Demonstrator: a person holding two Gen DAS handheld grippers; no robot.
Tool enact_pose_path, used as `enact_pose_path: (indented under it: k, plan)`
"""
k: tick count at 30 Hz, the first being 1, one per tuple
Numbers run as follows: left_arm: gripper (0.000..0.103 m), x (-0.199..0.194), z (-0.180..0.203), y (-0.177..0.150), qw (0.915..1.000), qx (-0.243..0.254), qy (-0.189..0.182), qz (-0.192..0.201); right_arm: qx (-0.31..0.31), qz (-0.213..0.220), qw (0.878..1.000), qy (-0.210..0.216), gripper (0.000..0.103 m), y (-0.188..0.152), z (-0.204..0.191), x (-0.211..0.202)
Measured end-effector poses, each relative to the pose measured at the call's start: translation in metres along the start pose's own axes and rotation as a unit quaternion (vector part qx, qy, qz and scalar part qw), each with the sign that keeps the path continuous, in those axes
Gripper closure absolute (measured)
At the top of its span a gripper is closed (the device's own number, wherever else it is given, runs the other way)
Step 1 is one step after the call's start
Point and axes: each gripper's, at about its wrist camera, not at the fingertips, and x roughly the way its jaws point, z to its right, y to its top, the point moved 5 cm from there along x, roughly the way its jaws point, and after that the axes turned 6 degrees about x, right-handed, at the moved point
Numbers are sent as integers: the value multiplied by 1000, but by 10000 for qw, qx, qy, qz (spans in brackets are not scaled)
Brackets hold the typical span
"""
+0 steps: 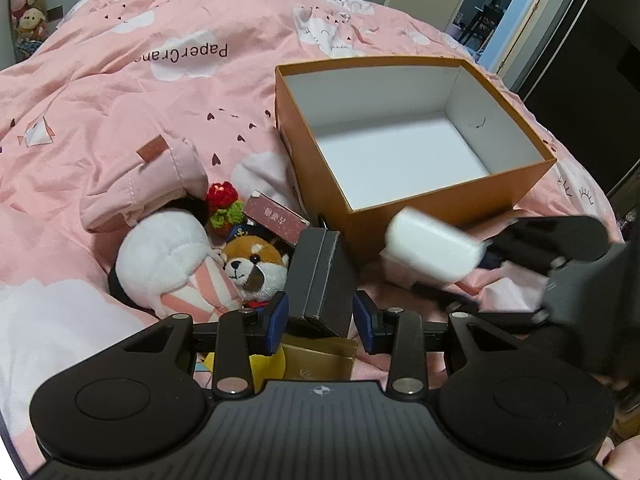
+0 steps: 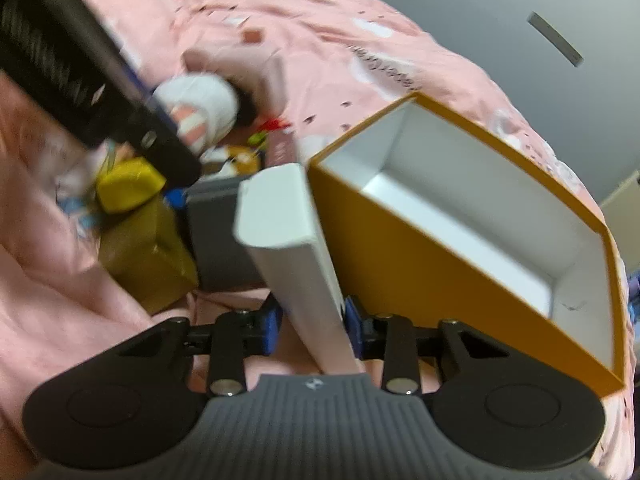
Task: Organize objects
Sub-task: 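Carry the white box upright with the right gripper while the left gripper grasps the gold cube box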
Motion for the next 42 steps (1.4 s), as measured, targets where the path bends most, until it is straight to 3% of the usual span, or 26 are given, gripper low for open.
enact_pose_path:
  k: [8, 13, 16, 19, 22, 26, 32, 35, 39, 42]
  plan:
    - [59, -19, -2, 3, 9997, 35, 22, 250, 1096, 197, 9919, 610, 74, 29, 33, -64]
    - [59, -27, -2, -1, 9994, 27, 1, 356, 2054, -241, 9711, 1189, 74, 23, 53, -81]
    - [59, -25, -2, -4, 9995, 6, -32, 305, 2549, -569, 9557, 1361, 74, 6, 52, -57]
    - [59, -29, 0, -6, 9994, 75, 30, 344, 3092, -844, 9374, 1358, 74, -10, 51, -20]
    - [58, -33, -4, -6, 9992, 72, 105, 374, 3414, -629, 9269, 1428, 72, -14, 51, -10]
    - [51, -31, -11, -5, 9991, 166, 257, 286, 3592, -383, 9214, 1430, 70, -19, 48, -7]
    - [48, -23, -17, 10, 9921, 989, 747, 215, 3756, -119, 9172, 1327, 71, -28, 45, -8]
    - [48, -16, -15, 17, 9908, 1185, 611, 211, 3754, -37, 9190, 1201, 73, -26, 51, -18]
    - [48, -3, -15, 29, 9938, 1025, 387, 166, 3839, 75, 9164, 1126, 73, -26, 66, -37]
    - [48, 8, -13, 35, 9955, 926, 176, -2, 3962, -79, 9128, 991, 73, -30, 79, -44]
